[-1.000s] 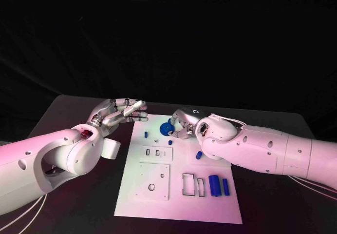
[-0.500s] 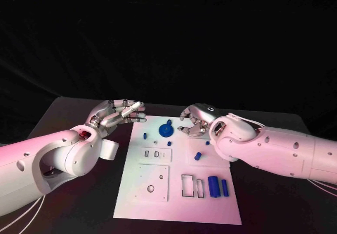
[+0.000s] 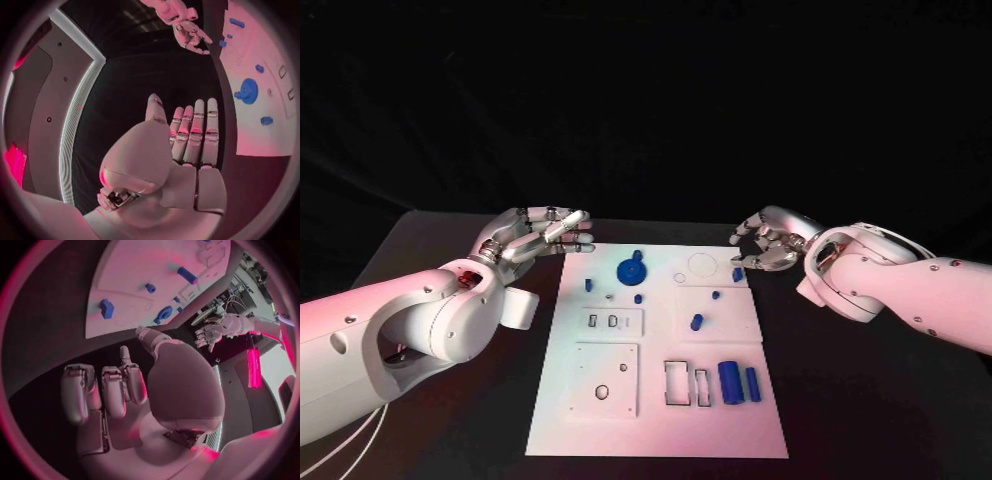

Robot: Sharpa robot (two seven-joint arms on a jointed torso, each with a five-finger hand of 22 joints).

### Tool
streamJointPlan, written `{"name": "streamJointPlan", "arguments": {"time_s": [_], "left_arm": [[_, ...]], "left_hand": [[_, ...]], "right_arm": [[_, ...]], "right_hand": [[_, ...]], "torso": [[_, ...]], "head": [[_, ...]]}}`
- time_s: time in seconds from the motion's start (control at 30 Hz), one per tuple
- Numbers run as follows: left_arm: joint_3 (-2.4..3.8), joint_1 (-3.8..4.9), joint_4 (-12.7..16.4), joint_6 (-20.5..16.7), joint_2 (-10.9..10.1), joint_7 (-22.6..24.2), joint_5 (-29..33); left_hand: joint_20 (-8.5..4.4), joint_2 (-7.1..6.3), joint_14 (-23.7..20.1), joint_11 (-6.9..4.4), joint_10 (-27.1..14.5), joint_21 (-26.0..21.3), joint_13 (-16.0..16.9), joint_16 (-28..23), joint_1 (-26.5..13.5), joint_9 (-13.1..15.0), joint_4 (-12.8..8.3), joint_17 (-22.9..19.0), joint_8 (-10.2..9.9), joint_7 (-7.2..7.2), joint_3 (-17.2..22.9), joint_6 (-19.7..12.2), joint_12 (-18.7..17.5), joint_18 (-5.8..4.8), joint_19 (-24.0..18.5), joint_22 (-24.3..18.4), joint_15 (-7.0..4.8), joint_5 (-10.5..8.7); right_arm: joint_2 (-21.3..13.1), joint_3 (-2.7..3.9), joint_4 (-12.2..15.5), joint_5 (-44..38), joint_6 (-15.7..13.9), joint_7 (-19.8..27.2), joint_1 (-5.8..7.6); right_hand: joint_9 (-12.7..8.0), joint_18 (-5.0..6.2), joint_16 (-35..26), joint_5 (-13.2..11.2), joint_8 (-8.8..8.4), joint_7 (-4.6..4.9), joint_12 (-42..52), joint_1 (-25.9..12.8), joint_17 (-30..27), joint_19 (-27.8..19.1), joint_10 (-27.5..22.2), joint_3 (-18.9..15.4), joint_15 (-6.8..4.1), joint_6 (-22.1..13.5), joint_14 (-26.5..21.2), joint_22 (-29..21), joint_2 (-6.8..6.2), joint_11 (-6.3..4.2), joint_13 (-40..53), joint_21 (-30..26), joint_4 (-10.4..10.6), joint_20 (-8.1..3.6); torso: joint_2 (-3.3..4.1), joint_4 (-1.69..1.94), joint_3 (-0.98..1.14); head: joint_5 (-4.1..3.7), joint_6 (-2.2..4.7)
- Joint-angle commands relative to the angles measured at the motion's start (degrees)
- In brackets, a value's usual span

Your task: Assemble the parts on the task board

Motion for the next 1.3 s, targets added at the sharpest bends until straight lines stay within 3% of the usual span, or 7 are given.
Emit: {"name": "streamJointPlan", "arguments": {"time_s": [0.03,0.17,0.2,0.4,0.57,0.87,1.3], "left_arm": [[0.03,0.05,-0.16,1.1,0.19,0.5,0.12],[0.03,0.04,-0.42,1.19,0.29,0.54,0.12],[0.03,0.04,-0.46,1.2,0.3,0.55,0.12],[0.03,0.03,-0.65,1.26,0.32,0.57,0.12],[0.03,0.02,-0.72,1.31,0.33,0.56,0.12],[0.03,0.02,-0.75,1.28,0.21,0.54,0.12],[0.03,0.02,-0.76,1.28,0.15,0.45,0.12]], "left_hand": [[0.17,0.74,-0.55,-0.05,-0.4,-0.23,0.01,-0.23,0.03,0.09,0.02,0.05,-0.2,0.52,-0.44,-0.45,-0.11,0.46,-0.32,-0.07,0.01,-0.35],[0.17,0.74,-0.55,-0.05,-0.4,-0.23,0.01,-0.23,0.03,0.09,0.02,0.05,-0.2,0.52,-0.44,-0.45,-0.11,0.46,-0.32,-0.07,0.01,-0.35],[0.18,0.74,-0.56,-0.08,-0.38,-0.25,0.01,-0.26,0.08,0.13,-0.03,0.1,-0.2,0.51,-0.49,-0.43,-0.1,0.46,-0.35,-0.08,0.0,-0.35],[0.18,0.74,-0.56,-0.08,-0.38,-0.25,0.01,-0.26,0.08,0.13,-0.03,0.1,-0.2,0.51,-0.49,-0.43,-0.1,0.46,-0.35,-0.08,0.0,-0.35],[0.18,0.74,-0.56,-0.08,-0.38,-0.25,0.01,-0.26,0.08,0.13,-0.03,0.1,-0.2,0.51,-0.49,-0.43,-0.1,0.46,-0.35,-0.08,0.0,-0.35],[0.18,0.74,-0.56,-0.08,-0.38,-0.25,0.01,-0.26,0.08,0.13,-0.03,0.1,-0.2,0.51,-0.49,-0.43,-0.1,0.46,-0.35,-0.08,0.0,-0.35],[0.18,0.79,-0.57,-0.08,-0.37,-0.28,0.02,-0.32,0.15,0.19,-0.09,0.18,-0.2,0.49,-0.56,-0.41,-0.09,0.47,-0.39,-0.11,0.0,-0.34]], "right_arm": [[-0.77,-0.01,-0.2,3.4,3.76,3.74,-0.37],[-1.34,-0.05,-0.84,2.55,3.9,3.8,-1.24],[-1.34,-0.06,-1.01,2.26,3.86,3.84,-1.55],[-0.44,-0.08,-2.33,1.28,3.1,3.9,-2.94],[0.69,-0.08,-3.64,0.82,2.24,3.03,-3.68],[2.03,-0.07,-5.2,0.55,0.48,2.49,-4.17],[3.07,-0.07,-6.31,0.52,0.72,2.3,-4.55]], "right_hand": [[-0.21,0.39,0.23,-0.31,-0.49,-0.32,-0.23,0.73,15.1,1.7,-0.13,-0.15,0.26,-0.84,5.97,11.09,0.17,-0.28,7.12,-0.05,-0.45,0.27],[-0.31,0.38,0.23,-0.48,-0.57,-0.43,-0.17,0.88,15.1,1.76,-0.08,-0.25,0.13,-1.06,5.97,11.14,0.19,-0.42,7.17,0.01,-0.61,0.2],[-0.32,0.37,0.23,-0.5,-0.58,-0.44,-0.17,0.91,15.1,1.77,-0.08,-0.27,0.11,-1.1,5.97,11.15,0.19,-0.44,7.17,0.02,-0.64,0.18],[-0.37,0.36,0.23,-0.3,-0.51,-0.52,0.03,1.22,15.1,1.81,0.09,-0.23,0.02,-1.05,5.97,11.2,0.33,-0.51,7.35,0.07,-0.88,0.1],[-0.46,0.25,0.23,0.56,-0.16,-0.52,0.55,1.75,15.1,2.1,0.55,0.26,-0.04,-0.56,5.97,11.49,0.88,-0.51,7.82,0.43,-1.35,-0.04],[-0.58,0.16,0.23,1.42,0.1,-0.35,0.94,2.03,15.1,2.32,0.89,0.94,0.03,-0.11,5.97,11.7,1.3,-0.37,8.16,0.7,-1.73,-0.04],[-0.63,0.06,0.23,1.61,1.27,-0.23,1.63,1.95,15.1,2.6,1.47,2.54,0.24,2.3,5.97,12.0,2.0,-0.2,8.76,1.03,-2.43,0.17]], "torso": [[0.0,-0.3,0.41],[0.06,-0.32,0.6],[0.07,-0.35,0.52],[0.11,-0.39,0.52],[0.07,-0.14,0.34],[0.1,-0.27,0.36],[0.01,-0.36,0.39]], "head": [[-0.2,-0.18],[-0.33,-0.22],[-0.27,-0.18],[-0.24,-0.38],[-0.36,-0.56],[-0.06,-0.76],[0.16,-1.12]]}}
